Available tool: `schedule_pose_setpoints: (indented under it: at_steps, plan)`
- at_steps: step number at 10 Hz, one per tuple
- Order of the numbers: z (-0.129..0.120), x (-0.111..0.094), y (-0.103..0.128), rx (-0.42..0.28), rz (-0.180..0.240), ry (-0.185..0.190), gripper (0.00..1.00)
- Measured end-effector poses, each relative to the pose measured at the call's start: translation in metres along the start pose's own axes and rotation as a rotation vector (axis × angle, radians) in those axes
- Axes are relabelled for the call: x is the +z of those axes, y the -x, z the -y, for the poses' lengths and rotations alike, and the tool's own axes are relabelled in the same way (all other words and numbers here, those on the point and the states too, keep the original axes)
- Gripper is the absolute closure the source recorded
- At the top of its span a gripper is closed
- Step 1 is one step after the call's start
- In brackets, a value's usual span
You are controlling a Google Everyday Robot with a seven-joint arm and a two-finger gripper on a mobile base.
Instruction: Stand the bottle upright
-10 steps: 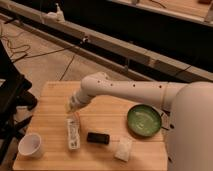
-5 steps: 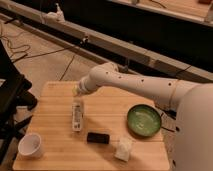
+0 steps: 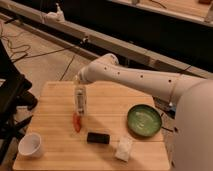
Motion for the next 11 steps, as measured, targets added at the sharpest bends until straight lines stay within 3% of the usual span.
schedule_pose_setpoints:
  at_steps: [2, 8, 11]
  plan:
    - [-0.005, -0.011, 0.017, -0.03, 0.088, 0.032, 1.0]
    - [-0.004, -0.011, 0.019, -0.034, 0.095, 0.032, 1.0]
    - [0.03, -0.021, 0.03, -0.042, 0.113, -0.025, 1.0]
